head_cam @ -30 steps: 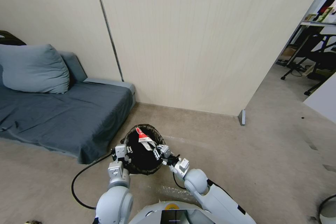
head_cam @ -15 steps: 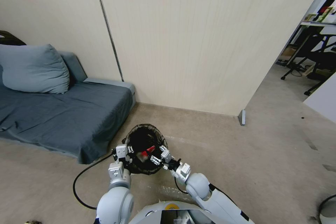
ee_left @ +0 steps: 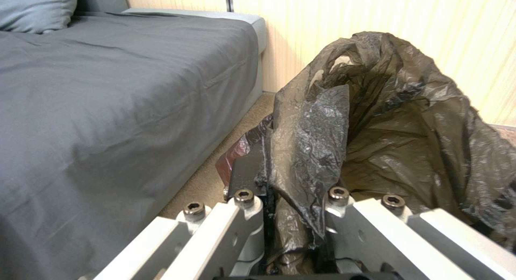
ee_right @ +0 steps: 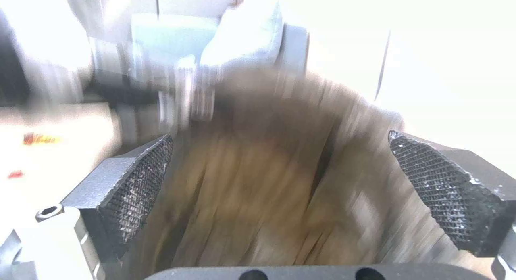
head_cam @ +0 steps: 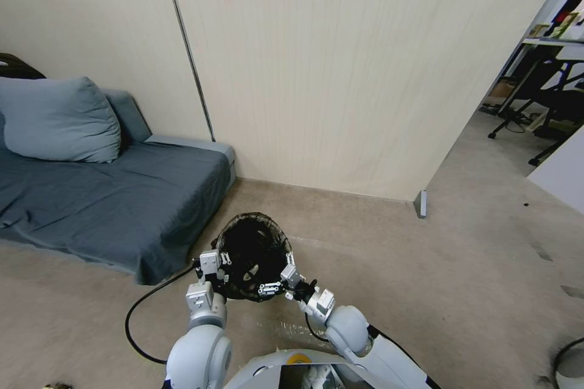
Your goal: Pick up the trash bin, then pick up the garbage from the floor and place it into the trash bin.
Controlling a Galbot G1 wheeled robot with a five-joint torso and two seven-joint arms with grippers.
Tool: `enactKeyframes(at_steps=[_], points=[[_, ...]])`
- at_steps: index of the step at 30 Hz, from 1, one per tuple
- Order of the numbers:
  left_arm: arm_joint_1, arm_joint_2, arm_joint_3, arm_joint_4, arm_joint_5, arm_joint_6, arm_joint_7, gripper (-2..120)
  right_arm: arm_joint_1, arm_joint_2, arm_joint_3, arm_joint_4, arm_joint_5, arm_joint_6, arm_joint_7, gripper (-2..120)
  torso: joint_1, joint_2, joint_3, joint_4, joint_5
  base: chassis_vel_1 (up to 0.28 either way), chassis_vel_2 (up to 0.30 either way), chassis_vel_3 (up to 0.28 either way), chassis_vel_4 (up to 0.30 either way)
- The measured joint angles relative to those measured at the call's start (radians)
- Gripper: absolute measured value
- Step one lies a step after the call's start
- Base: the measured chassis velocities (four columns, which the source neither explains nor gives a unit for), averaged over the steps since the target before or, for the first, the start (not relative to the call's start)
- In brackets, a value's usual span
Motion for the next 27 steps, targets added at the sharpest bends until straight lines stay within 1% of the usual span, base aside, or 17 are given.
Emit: enactKeyframes(at_steps=[1,2,5,6,9,12,13,14,15,16,17,18,20,22,27], points=[[0.000,0.000,-0.004,0.002,0.001,-0.002,0.000,7,-0.015,0.007,0.023,0.032,-0.009,0.001,0.002,100,0.000,0.000,0.000,-0.0001,0.0001,0.000,0.000,0.000,0.000],[0.000,0.000,-0.004,0.002,0.001,-0.002,0.000,7,-0.015,0.007,0.023,0.032,-0.009,0.001,0.002,100,0.000,0.000,0.000,-0.0001,0.0001,0.000,0.000,0.000,0.000],[0.001,-0.001,-0.012,0.006,0.004,-0.008,0.000,7,-0.079,0.061,0.137,0.131,-0.070,0.001,0.024,100,0.000,0.000,0.000,-0.0001,0.0000,0.000,0.000,0.000,0.000],[0.001,-0.001,-0.012,0.006,0.004,-0.008,0.000,7,-0.079,0.061,0.137,0.131,-0.070,0.001,0.024,100,0.000,0.000,0.000,-0.0001,0.0000,0.000,0.000,0.000,0.000],[0.001,0.001,-0.022,0.007,0.000,-0.009,-0.002,7,-0.158,0.129,0.251,0.206,-0.106,-0.001,0.070,100,0.000,0.000,0.000,-0.0002,-0.0001,0.000,0.000,0.000,0.000],[0.001,0.000,-0.025,0.007,-0.003,-0.009,-0.002,7,-0.172,0.139,0.265,0.215,-0.112,-0.002,0.081,100,0.000,0.000,0.000,-0.0002,-0.0001,0.000,0.000,0.000,0.000],[-0.004,-0.001,-0.041,0.007,-0.011,-0.013,-0.002,7,-0.235,0.186,0.308,0.243,-0.128,-0.016,0.162,100,0.000,0.000,0.000,-0.0008,-0.0002,0.000,0.000,0.000,0.000],[-0.004,-0.001,-0.041,0.007,-0.011,-0.013,-0.002,7,-0.235,0.186,0.308,0.243,-0.128,-0.016,0.162,100,0.000,0.000,0.000,-0.0008,-0.0002,0.000,0.000,0.000,0.000],[-0.005,-0.001,-0.048,0.007,-0.015,-0.016,-0.002,7,-0.257,0.206,0.319,0.244,-0.138,-0.019,0.196,100,0.000,0.000,0.000,0.0006,-0.0001,0.000,0.000,0.000,0.000],[-0.005,0.001,-0.059,0.007,-0.019,-0.017,-0.002,7,-0.295,0.235,0.335,0.241,-0.160,-0.020,0.236,100,0.000,0.000,0.000,-0.0003,0.0001,0.000,0.000,0.000,0.000],[-0.005,0.001,-0.064,0.004,-0.027,-0.017,-0.002,7,-0.320,0.258,0.350,0.237,-0.178,-0.024,0.255,100,0.000,0.000,0.000,0.0000,-0.0003,0.000,0.000,0.000,0.000],[-0.005,0.001,-0.064,0.004,-0.027,-0.017,-0.002,7,-0.320,0.258,0.350,0.237,-0.178,-0.024,0.255,100,0.000,0.000,0.000,0.0000,-0.0003,0.000,0.000,0.000,0.000],[-0.007,0.002,-0.071,0.000,-0.032,-0.017,-0.002,7,-0.356,0.297,0.363,0.229,-0.199,-0.032,0.280,100,0.000,0.000,0.000,-0.0002,0.0002,0.000,0.000,0.000,0.000],[-0.007,0.003,-0.072,0.001,-0.035,-0.017,-0.003,7,-0.379,0.337,0.374,0.216,-0.227,-0.038,0.306,100,0.000,0.000,0.000,-0.0001,-0.0002,0.000,0.000,0.000,0.000],[-0.008,0.007,-0.067,0.001,-0.053,-0.017,-0.004,7,-0.375,0.372,0.386,0.182,-0.258,-0.028,0.328,100,0.000,0.000,0.000,0.0000,0.0000,0.000,0.000,0.000,0.000]])
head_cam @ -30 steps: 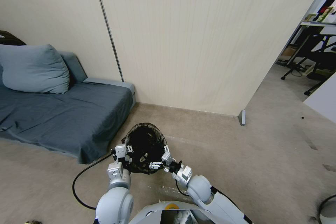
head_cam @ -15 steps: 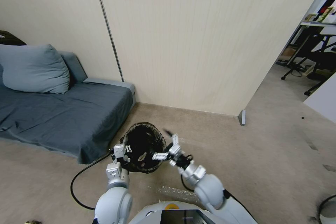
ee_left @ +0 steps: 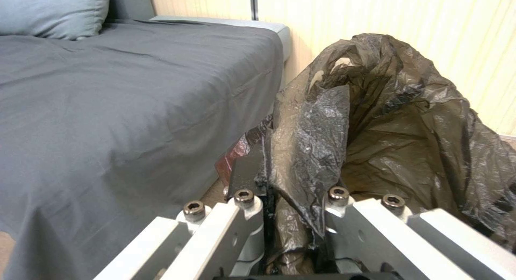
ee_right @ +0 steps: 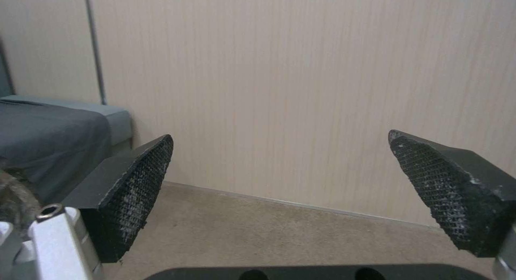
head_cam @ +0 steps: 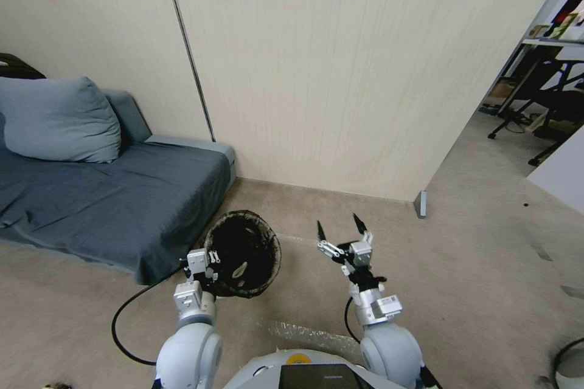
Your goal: Pick up the trash bin, then pick up the garbage from the floor and place it into the trash bin.
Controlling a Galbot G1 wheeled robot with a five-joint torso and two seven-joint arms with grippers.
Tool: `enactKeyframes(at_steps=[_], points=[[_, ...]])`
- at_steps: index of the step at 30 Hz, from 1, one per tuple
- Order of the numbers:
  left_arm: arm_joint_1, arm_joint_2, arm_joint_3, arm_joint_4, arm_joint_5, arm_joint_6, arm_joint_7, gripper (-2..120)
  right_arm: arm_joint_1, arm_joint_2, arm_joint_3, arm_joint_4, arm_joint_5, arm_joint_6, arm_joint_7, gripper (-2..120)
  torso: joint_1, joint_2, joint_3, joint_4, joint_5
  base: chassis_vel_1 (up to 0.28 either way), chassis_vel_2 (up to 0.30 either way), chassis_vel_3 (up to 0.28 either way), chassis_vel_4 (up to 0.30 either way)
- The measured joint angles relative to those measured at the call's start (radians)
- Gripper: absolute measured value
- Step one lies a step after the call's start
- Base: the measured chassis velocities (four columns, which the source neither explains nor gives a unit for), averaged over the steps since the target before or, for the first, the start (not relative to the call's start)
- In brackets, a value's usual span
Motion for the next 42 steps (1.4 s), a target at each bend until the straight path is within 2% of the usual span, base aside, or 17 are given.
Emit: enactKeyframes(at_steps=[14,23,42], points=[[0.008,0.004,0.006,-0.004,-0.003,-0.007,-0.003,7,0.007,-0.001,0.004,-0.016,-0.005,0.007,-0.001,100,0.000,0.000,0.000,-0.0001,0.0000,0.000,0.000,0.000,0.000],[0.020,0.007,0.011,-0.013,-0.001,0.005,-0.004,7,0.022,-0.009,0.006,-0.019,0.055,0.025,-0.005,100,0.000,0.000,0.000,-0.0001,0.0001,0.024,0.018,0.015,0.020],[0.072,0.012,0.041,-0.032,-0.028,0.048,-0.007,7,0.073,-0.027,0.024,-0.026,0.071,0.033,0.006,100,0.000,0.000,0.000,0.0001,0.0001,0.101,0.098,0.103,0.097]])
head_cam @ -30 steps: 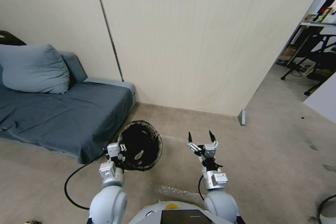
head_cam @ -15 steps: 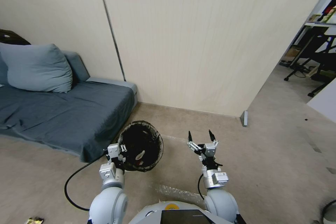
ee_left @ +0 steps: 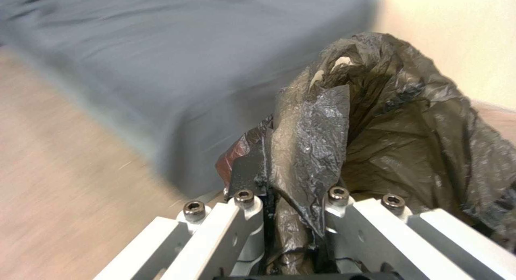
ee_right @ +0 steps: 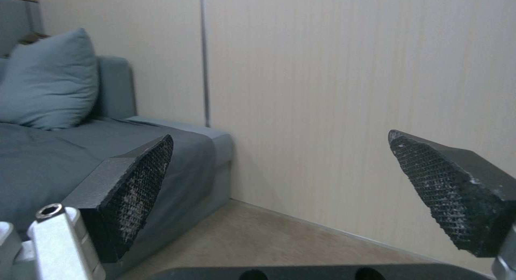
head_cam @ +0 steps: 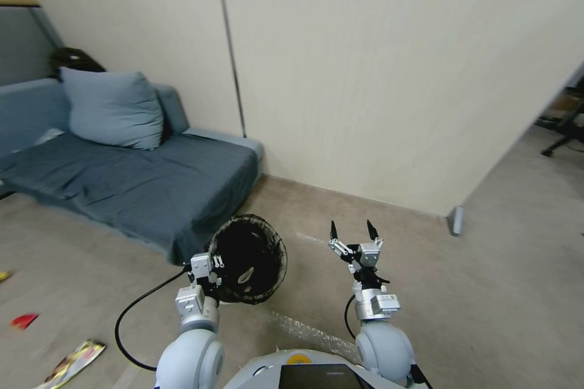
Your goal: Pick up the trash bin, then pick up the garbage from the floor and place it into the trash bin.
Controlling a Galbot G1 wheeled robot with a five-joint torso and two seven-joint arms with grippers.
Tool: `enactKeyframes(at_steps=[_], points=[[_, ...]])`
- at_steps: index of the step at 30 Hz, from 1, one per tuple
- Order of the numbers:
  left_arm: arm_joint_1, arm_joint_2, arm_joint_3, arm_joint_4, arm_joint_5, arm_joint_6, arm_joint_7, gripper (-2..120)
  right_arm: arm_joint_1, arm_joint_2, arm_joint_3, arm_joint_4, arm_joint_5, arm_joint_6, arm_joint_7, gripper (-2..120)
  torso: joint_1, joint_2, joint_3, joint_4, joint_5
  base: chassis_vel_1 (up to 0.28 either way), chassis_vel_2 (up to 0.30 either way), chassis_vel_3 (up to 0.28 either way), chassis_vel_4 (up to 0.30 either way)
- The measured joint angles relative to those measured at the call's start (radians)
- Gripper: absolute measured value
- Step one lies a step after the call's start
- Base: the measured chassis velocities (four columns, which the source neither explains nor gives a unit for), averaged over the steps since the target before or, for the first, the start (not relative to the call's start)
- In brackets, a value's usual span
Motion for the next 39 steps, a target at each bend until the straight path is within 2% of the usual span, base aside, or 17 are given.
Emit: enactKeyframes(at_steps=[19,39], points=[[-0.006,-0.003,-0.036,-0.004,0.022,-0.004,0.009,7,0.012,-0.007,0.005,-0.003,0.005,0.000,-0.007,100,0.000,0.000,0.000,-0.0002,-0.0001,0.124,0.123,0.122,0.123],[-0.005,-0.002,-0.037,-0.008,0.024,-0.012,0.010,7,0.003,-0.021,0.000,0.002,-0.021,0.014,-0.029,100,0.000,0.000,0.000,-0.0002,-0.0001,0.128,0.124,0.126,0.122]])
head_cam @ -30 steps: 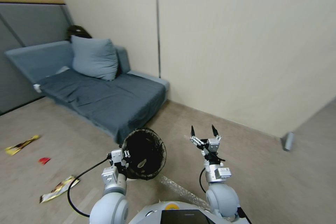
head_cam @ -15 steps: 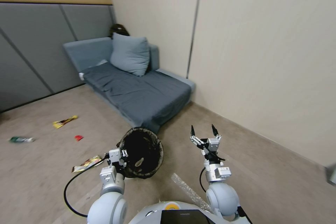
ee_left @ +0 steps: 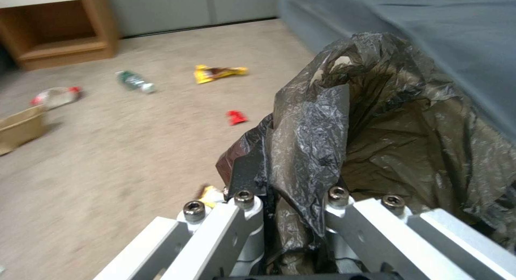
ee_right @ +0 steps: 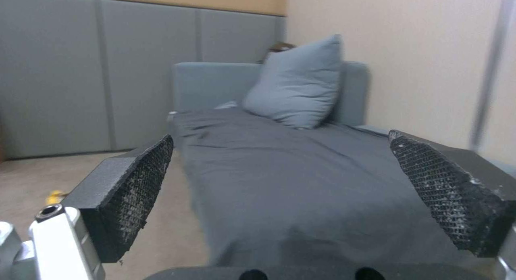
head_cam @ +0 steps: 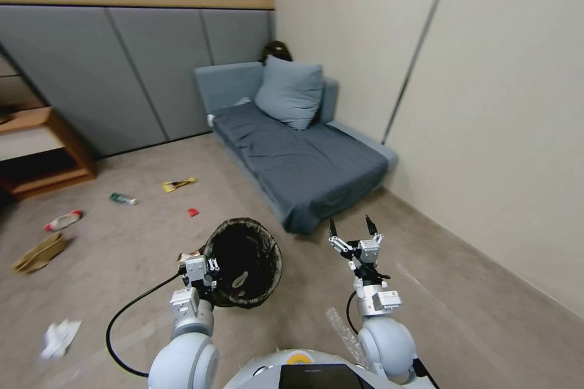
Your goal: Pick up the trash bin, then pick up the garbage from the floor and place it into the trash bin.
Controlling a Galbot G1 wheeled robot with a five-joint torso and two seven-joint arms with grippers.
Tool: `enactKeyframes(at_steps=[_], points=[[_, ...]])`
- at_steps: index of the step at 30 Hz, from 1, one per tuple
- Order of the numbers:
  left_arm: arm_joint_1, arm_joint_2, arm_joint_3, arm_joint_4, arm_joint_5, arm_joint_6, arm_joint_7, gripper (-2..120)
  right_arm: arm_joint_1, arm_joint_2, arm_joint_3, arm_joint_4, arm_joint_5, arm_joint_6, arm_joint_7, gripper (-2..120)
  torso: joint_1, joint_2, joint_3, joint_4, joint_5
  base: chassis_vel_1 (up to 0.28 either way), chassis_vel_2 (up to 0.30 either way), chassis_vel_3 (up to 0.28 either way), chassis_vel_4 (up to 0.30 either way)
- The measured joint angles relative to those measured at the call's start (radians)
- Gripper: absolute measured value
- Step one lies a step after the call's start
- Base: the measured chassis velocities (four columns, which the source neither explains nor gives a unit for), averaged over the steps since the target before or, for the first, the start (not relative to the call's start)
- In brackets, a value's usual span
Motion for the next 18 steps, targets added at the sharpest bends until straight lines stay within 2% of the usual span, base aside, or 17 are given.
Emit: enactKeyframes(at_steps=[18], points=[[-0.004,-0.002,0.002,0.004,0.003,-0.004,0.003,7,0.001,0.013,-0.003,-0.003,-0.029,0.015,-0.018,100,0.000,0.000,0.000,0.0000,0.0000,0.126,0.124,0.127,0.128]])
